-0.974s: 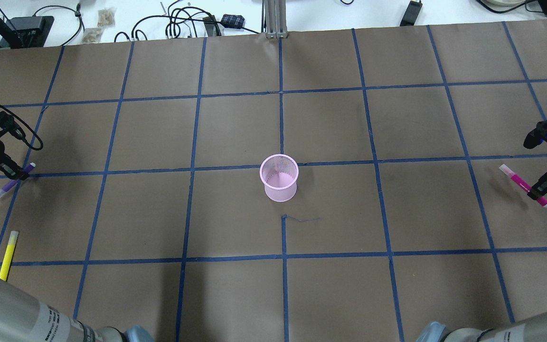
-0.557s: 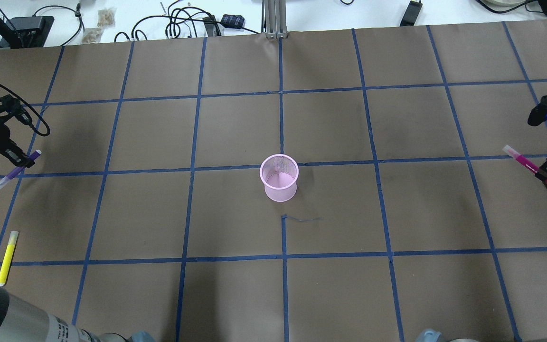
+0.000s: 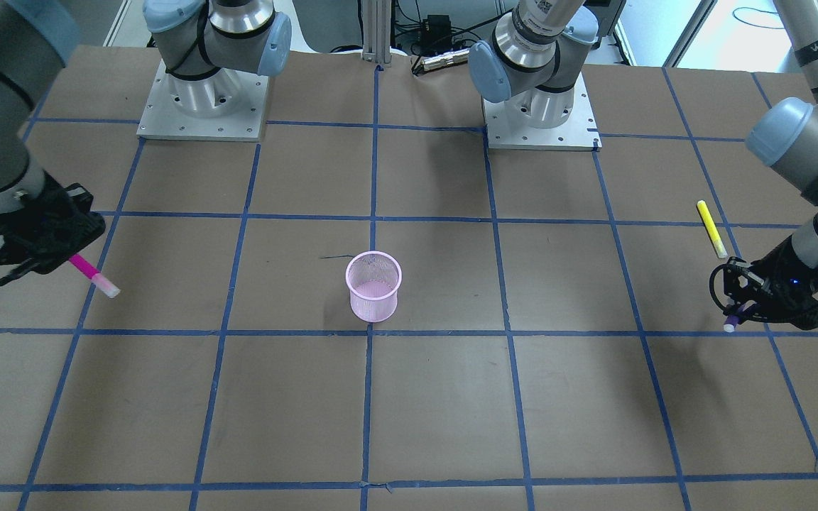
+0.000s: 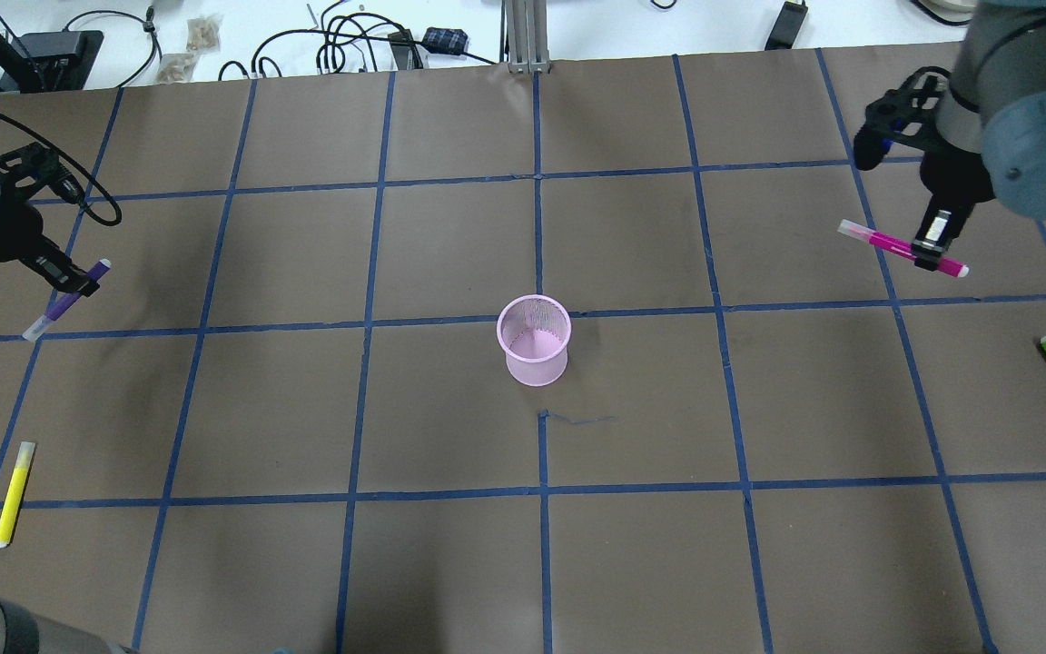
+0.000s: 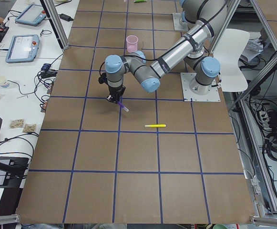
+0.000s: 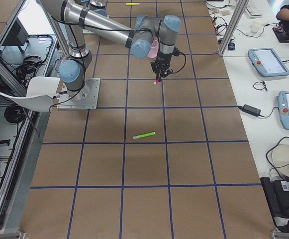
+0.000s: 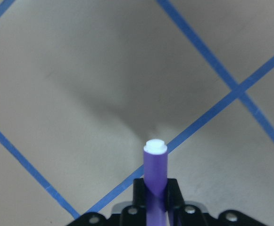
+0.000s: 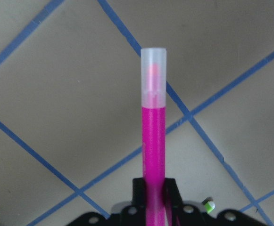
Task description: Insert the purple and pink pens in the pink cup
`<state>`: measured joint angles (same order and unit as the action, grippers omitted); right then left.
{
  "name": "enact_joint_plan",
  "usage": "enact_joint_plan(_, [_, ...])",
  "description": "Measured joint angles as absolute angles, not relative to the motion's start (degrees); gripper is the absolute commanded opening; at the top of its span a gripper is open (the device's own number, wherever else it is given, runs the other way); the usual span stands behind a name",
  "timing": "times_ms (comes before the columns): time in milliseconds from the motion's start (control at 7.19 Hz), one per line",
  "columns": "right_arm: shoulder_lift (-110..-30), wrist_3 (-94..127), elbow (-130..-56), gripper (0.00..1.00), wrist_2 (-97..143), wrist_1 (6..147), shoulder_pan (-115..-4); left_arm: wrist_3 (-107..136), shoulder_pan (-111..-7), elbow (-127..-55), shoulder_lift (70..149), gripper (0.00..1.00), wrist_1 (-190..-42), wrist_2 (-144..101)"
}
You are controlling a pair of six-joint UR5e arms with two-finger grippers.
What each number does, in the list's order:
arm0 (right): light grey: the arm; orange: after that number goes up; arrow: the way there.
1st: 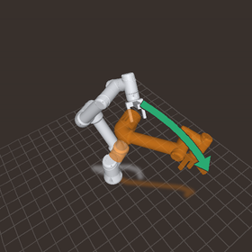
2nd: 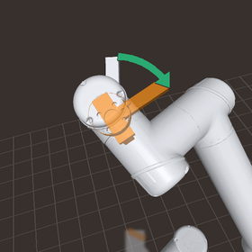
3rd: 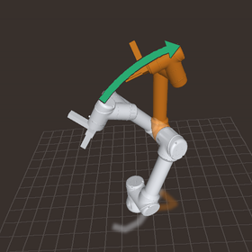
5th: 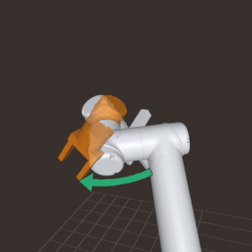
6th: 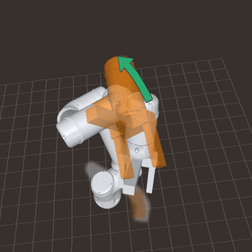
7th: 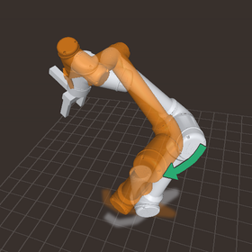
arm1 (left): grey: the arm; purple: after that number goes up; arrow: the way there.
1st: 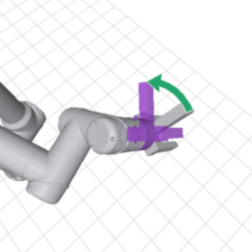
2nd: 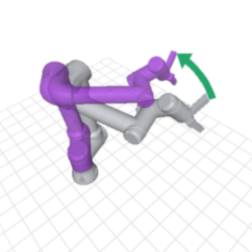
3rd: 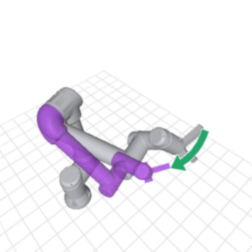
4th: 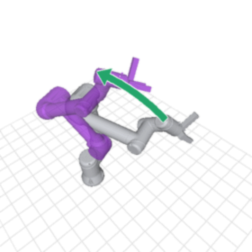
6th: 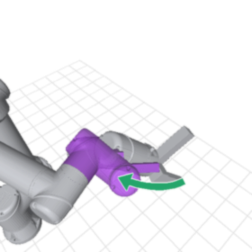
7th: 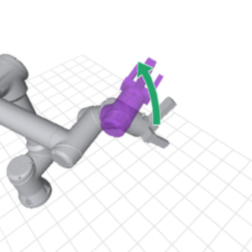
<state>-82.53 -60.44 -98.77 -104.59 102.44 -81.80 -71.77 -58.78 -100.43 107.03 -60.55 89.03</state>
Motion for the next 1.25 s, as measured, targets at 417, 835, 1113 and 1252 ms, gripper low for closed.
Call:
enact_joint_plan(417, [-81.0, -44.9, -96.5, 0.0, -106.7, 101.2, -98.9, -68.6, -61.2, -100.7, 104.5, 0.0, -62.8, 86.8])
enact_joint_plan(835, [-76.2, -39.6, -95.5, 0.0, -113.7, 100.7, -113.1, -67.1, -62.3, -102.7, 102.6, 0.0, -63.1, 84.0])
enact_joint_plan(1113, [-71.1, -38.8, -91.1, 0.0, -118.4, 96.5, -119.6, -65.9, -62.3, -103.2, 102.5, 0.0, -63.1, 83.3])
enact_joint_plan(1252, [-68.8, -38.7, -88.4, 0.0, -119.2, 93.7, -121.6, -65.0, -62.6, -103.2, 102.3, 0.0, -63.1, 82.7])
